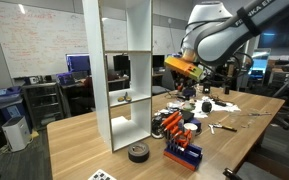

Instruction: Move the rightmost orange object to the third row of the shelf

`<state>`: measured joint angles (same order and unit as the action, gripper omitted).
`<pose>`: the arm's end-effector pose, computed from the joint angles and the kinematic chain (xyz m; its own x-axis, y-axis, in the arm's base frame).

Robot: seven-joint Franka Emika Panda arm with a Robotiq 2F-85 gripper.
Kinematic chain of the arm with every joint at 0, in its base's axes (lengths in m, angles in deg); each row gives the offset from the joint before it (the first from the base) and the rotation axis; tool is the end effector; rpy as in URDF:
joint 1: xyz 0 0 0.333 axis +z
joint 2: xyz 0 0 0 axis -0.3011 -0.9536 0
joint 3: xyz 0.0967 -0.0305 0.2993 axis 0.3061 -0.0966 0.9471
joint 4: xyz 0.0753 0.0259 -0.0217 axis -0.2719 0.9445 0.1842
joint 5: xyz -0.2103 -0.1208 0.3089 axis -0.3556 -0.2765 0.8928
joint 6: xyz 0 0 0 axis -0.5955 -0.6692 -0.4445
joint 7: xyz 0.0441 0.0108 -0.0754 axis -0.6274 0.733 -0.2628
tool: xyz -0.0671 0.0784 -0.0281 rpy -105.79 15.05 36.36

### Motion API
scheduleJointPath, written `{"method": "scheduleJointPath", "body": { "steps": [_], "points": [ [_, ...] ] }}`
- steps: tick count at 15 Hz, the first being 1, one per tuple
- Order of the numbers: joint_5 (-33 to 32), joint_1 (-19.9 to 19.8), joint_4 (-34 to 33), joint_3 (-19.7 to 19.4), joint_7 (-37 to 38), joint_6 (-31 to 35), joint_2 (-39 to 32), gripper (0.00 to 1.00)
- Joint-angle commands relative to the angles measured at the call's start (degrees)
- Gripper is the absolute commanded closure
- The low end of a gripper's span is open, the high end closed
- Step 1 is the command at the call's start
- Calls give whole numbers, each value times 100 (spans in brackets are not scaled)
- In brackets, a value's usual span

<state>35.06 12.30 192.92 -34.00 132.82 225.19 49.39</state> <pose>0.4034 -0.0233 0.4536 0.1870 -0.9198 0.3449 -0.8813 -0.3122 -0.3548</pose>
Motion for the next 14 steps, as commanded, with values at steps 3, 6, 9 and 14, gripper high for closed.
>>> {"method": "scheduleJointPath", "body": {
  "steps": [3,6,9,14],
  "points": [
    [261,-224,-944,865,-153,-88,119,98],
    [122,-347,-1543,1208,-122,-86,-68,98],
    [-95,-535,-2004,1503,-52,135,-398,98],
    [-845,-862,-3019,1877,102,177,-1128,98]
  ]
}}
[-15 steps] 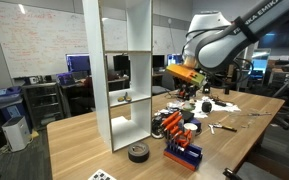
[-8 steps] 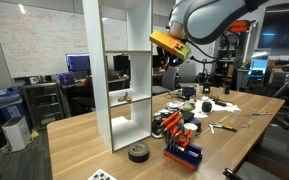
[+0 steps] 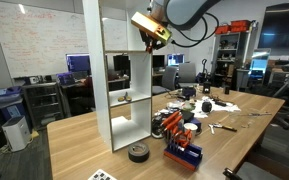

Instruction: Move the rightmost orange object to the third row of the shelf

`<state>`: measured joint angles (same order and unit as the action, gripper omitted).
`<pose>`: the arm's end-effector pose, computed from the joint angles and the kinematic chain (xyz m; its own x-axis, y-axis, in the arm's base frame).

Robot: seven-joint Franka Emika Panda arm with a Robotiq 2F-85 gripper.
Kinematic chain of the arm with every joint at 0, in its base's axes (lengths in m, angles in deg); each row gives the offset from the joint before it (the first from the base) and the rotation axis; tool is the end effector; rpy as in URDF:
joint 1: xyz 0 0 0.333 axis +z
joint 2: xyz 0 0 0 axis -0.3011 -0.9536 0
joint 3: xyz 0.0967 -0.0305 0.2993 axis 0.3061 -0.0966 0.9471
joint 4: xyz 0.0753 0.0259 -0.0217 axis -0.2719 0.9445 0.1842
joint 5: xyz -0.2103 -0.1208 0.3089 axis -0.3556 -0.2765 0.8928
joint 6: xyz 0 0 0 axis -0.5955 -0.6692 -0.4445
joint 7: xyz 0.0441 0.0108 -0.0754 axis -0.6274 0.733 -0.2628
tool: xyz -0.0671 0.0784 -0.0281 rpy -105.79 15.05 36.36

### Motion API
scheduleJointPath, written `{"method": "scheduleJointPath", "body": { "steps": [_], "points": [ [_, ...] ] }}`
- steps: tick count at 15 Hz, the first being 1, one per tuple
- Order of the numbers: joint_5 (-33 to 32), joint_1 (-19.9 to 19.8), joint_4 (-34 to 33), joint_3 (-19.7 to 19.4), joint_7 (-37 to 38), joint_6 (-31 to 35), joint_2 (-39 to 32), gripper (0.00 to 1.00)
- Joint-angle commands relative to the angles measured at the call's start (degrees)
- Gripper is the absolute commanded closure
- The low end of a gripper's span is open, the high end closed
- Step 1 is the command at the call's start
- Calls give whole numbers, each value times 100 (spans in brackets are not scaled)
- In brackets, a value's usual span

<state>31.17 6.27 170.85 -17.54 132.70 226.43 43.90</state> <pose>0.4691 0.0814 0.6004 0.2392 -0.7923 0.5613 -0.6620 -0.5560 -0.5027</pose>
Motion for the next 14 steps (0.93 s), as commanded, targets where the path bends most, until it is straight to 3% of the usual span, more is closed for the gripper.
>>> {"method": "scheduleJointPath", "body": {
  "steps": [1,9,11,14],
  "points": [
    [-615,-271,-991,256,146,36,-700,98],
    [-1978,134,-2582,94,436,-157,-1869,98],
    [-2088,381,-2949,-49,377,-238,-2259,98],
    [-1767,806,-3586,-360,-23,-459,-3015,98]
  ]
}}
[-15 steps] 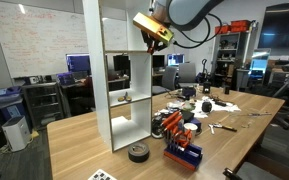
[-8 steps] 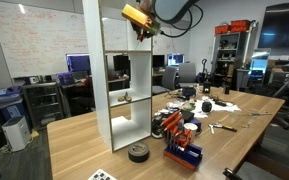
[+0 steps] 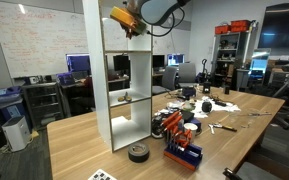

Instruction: Move the rightmost orange object to the third row of the shelf

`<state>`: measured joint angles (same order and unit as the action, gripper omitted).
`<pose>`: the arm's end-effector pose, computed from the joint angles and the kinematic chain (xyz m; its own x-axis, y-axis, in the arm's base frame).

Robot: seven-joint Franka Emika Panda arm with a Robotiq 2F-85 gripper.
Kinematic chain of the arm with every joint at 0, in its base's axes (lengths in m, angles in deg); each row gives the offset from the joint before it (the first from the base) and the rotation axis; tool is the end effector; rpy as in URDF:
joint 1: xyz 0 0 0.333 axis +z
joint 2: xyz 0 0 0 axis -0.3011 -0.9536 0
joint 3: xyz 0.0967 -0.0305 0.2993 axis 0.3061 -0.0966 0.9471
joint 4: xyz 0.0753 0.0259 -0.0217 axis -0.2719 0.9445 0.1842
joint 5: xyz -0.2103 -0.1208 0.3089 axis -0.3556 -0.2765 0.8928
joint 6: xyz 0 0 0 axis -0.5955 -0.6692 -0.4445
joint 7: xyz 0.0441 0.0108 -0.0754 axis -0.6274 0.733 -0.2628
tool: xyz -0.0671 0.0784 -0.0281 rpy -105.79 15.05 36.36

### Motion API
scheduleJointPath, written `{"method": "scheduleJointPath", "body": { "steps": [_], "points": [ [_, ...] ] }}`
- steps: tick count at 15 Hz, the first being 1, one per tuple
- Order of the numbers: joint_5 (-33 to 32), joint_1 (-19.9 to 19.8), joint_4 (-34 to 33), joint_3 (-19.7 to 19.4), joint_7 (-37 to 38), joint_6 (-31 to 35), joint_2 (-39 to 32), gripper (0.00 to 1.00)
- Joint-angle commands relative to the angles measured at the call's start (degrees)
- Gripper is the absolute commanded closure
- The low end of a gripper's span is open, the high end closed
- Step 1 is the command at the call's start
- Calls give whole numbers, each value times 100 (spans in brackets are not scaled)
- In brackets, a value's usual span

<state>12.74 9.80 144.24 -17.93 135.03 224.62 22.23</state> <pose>0.5833 0.1127 0.6487 0.2596 -0.6563 0.7084 -0.5347 -0.7085 -0.4605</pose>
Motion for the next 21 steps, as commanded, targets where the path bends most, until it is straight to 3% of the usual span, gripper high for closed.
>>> {"method": "scheduleJointPath", "body": {
  "steps": [1,5,13,17,18,19,21],
  "points": [
    [177,585,-1110,-435,-373,-357,-1033,98],
    [794,994,-2036,-879,-907,-745,-1778,98],
    [1432,1510,-3391,-1558,-1433,-1405,-2504,98],
    [1365,1385,-3682,-1406,-1449,-1615,-2676,98],
    [1384,1382,-3750,-1401,-1456,-1701,-2712,65],
    [1381,1379,-3808,-1399,-1463,-1733,-2752,64],
    [1379,1377,-3902,-1394,-1476,-1822,-2803,49]
  ]
}}
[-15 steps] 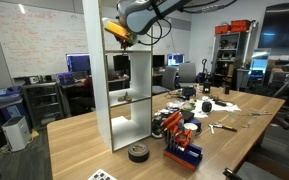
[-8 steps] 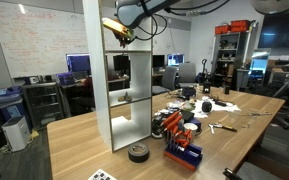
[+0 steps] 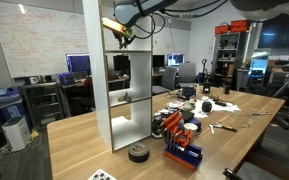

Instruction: Move the rightmost orange object to the third row of the shelf

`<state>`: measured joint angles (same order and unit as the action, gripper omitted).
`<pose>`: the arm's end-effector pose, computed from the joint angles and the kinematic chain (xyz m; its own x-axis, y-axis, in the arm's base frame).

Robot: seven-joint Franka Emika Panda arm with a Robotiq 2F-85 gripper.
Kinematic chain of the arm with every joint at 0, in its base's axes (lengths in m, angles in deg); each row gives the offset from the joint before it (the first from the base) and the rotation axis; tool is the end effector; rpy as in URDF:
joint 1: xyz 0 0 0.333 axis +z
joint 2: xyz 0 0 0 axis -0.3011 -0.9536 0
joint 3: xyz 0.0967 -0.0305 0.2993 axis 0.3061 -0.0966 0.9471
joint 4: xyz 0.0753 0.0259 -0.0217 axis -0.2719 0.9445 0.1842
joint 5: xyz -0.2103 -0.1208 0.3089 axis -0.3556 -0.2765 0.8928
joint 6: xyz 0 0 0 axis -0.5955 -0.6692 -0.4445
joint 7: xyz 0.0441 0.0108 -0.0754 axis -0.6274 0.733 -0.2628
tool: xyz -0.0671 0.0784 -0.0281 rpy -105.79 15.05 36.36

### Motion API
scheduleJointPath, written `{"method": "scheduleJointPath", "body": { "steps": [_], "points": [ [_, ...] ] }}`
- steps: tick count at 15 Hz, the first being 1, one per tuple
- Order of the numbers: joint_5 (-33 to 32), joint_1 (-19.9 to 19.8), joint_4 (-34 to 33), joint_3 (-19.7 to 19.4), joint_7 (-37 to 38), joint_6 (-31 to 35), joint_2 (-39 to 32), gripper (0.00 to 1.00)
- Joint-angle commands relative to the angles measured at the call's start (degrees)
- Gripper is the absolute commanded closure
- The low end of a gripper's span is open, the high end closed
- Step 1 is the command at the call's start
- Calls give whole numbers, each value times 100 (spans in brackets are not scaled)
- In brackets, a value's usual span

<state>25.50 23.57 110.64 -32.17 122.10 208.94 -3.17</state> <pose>0.7114 0.0915 0.6380 0.3294 -0.7115 0.6207 -0.6515 -0.6471 -0.3960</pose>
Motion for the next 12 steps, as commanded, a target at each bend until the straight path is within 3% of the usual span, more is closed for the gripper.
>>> {"method": "scheduleJointPath", "body": {
  "steps": [1,6,12],
  "points": [
    [112,-5,-565,35,-193,-302,-269,42],
    [108,-33,-374,4,-111,-802,-9,1],
    [100,-110,92,14,-32,-1344,549,0]
  ]
}}
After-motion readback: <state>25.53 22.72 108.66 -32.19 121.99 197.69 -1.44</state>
